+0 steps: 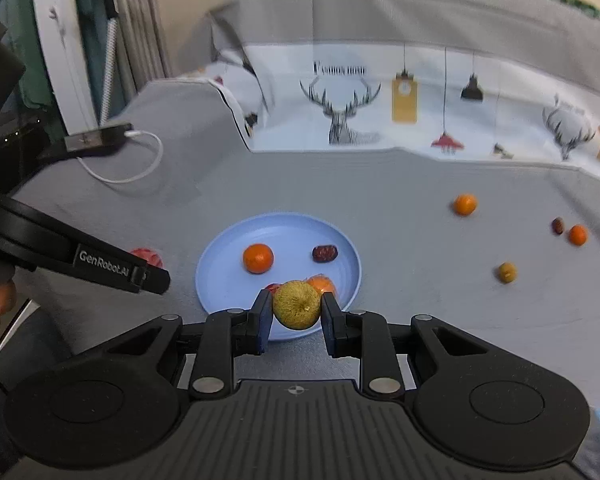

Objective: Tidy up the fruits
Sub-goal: 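Carry the tomato with the left tool while the right tool carries the yellow fruit over the plate, then open both tools to drop the tomato and yellow fruit onto the plate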

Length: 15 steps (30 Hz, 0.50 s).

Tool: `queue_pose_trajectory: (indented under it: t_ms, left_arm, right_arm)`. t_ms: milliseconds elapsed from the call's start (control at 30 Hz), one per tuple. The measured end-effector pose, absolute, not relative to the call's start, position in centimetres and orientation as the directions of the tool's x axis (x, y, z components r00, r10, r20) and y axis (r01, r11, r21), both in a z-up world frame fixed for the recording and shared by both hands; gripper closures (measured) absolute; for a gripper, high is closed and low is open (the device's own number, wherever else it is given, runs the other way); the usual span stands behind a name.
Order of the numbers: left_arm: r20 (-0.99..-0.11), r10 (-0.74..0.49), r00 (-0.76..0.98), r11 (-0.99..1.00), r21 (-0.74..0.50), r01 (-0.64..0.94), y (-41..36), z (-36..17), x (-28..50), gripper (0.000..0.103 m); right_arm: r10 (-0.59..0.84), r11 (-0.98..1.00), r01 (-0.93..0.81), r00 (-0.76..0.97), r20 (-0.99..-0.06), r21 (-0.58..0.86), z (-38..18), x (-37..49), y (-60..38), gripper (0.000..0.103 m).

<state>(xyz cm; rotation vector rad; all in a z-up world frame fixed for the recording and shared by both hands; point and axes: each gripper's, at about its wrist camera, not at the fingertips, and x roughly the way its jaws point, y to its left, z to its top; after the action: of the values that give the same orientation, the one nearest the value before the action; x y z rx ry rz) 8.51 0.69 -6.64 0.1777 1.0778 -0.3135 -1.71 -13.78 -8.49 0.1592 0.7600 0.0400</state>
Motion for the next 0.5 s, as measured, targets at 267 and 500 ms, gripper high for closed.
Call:
queue_pose_trajectory:
  t_ms: [267,500]
  left_arm:
    - [-0.898,-0.170,0.405,0.936,-0.019,0.351,-0.8,-9.9,13.9,0.071]
    - [-0.907,-0.140,0.398,0.931,0.016,0.364,-2.4,-13.0,17.5,0.071]
  right_arm:
    - [0.081,0.990,0.026,0.691,-0.719,0.136,-12.1,4.9,-14.7,0.076]
    - [0.081,0.993,0.012,0.653,-0.753,0.117,-15.2,9.0,-15.2,0.076]
